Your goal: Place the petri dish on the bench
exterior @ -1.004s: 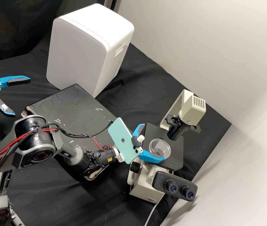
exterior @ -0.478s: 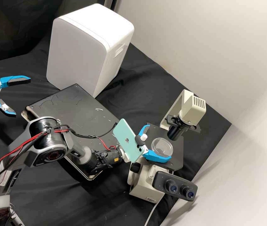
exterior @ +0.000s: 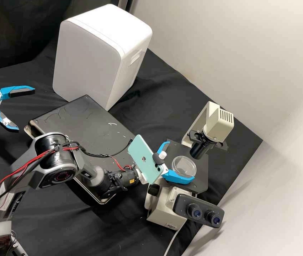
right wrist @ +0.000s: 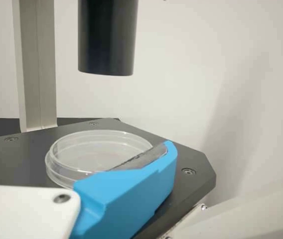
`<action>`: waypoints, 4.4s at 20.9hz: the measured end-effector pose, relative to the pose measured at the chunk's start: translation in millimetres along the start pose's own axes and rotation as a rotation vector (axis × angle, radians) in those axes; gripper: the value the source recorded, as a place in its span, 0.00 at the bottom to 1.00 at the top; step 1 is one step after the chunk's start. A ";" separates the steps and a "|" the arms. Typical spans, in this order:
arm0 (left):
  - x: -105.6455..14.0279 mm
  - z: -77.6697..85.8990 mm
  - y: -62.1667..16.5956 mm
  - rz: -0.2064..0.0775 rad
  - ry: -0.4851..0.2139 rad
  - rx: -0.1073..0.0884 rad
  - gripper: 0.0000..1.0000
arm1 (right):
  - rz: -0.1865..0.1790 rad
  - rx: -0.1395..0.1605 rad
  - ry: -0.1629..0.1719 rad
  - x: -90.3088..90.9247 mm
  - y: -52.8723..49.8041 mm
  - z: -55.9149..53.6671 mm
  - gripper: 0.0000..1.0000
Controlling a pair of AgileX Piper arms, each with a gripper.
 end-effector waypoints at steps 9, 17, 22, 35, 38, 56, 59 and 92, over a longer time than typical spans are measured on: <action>0.2 -0.1 -0.7 -0.004 0.000 0.020 1.00 | 0.023 -0.030 0.009 15.0 -2.8 12.5 1.00; 0.6 0.8 -1.0 -0.005 -0.003 0.017 1.00 | 0.035 -0.034 0.029 15.9 -4.1 13.5 1.00; 1.1 0.6 -2.5 -0.013 -0.003 0.014 1.00 | 0.035 -0.034 0.029 15.9 -4.1 13.5 1.00; 1.8 0.3 -4.4 -0.023 0.002 0.009 1.00 | 0.022 0.002 0.013 15.7 -3.9 12.0 1.00; 1.8 0.3 -4.4 -0.023 0.002 0.009 1.00 | 0.010 0.075 0.001 13.5 -1.5 9.7 1.00; 2.7 0.1 -6.0 -0.031 0.012 -0.002 1.00 | -0.004 0.124 -0.025 3.3 1.1 7.5 1.00; 2.7 0.1 -6.0 -0.031 0.012 -0.002 1.00 | -0.004 0.126 -0.037 6.7 3.1 6.8 1.00; 3.3 -2.0 -7.8 -0.039 0.032 0.008 1.00 | 0.036 0.152 -0.045 20.2 2.5 12.6 0.00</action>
